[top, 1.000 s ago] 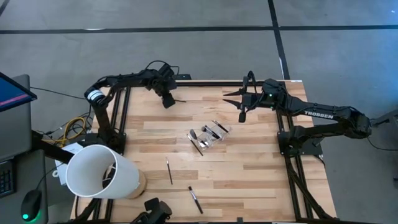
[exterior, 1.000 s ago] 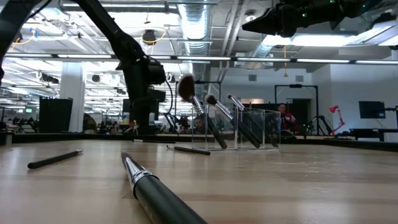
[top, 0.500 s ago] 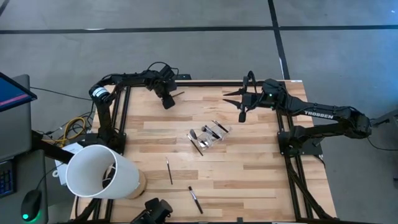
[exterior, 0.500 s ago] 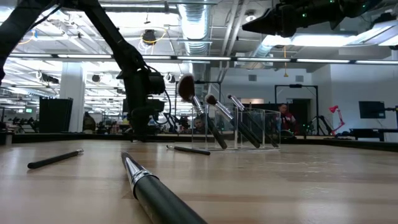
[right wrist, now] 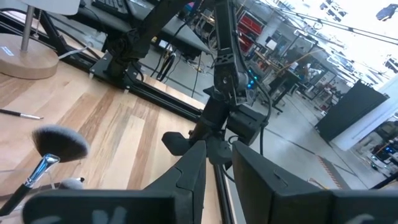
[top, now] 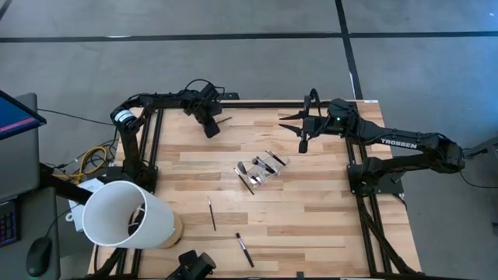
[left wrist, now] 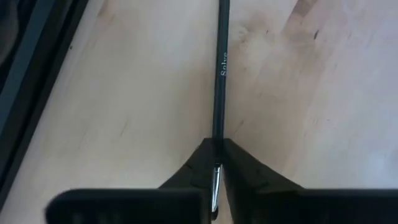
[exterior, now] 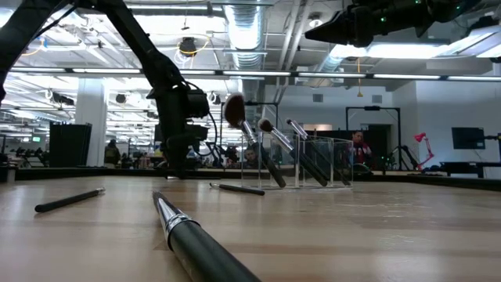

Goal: Put items in baskets/containers
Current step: Put the top black eyeshadow brush into the transparent organizer

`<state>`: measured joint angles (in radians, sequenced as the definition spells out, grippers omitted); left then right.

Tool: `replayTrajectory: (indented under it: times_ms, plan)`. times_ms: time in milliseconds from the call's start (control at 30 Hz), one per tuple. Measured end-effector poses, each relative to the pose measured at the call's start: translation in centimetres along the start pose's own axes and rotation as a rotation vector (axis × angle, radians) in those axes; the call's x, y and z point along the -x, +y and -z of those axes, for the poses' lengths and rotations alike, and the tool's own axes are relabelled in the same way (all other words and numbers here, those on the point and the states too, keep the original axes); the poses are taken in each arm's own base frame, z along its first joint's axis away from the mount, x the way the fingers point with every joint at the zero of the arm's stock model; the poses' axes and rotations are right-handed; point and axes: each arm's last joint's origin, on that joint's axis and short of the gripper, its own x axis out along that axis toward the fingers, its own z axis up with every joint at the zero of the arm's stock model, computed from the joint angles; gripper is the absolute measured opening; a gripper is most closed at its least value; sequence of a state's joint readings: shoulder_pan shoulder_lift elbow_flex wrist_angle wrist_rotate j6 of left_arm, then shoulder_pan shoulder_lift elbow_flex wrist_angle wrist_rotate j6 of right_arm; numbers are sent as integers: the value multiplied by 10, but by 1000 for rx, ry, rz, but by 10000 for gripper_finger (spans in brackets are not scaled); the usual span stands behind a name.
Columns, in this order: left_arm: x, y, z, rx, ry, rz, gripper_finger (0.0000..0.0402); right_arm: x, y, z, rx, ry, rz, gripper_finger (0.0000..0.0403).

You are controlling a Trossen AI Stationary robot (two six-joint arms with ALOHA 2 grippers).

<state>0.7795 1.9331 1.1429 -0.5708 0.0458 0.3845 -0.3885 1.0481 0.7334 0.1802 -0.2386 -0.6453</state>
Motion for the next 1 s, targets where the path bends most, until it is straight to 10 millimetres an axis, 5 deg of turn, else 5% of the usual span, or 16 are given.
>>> replayTrajectory:
  times_ms: [433, 833, 1000]
  plan:
    - [10, -18, -5, -55, -20, -45, 10, 0, 0, 0, 0, 0, 0, 71]
    - [83, -56, -9, -157, -189, -50, 10, -1, 0, 1, -18, 3, -2, 71]
    - [107, -66, -8, -92, -279, 12, 10, -16, 4, 8, 7, 12, -14, 71]
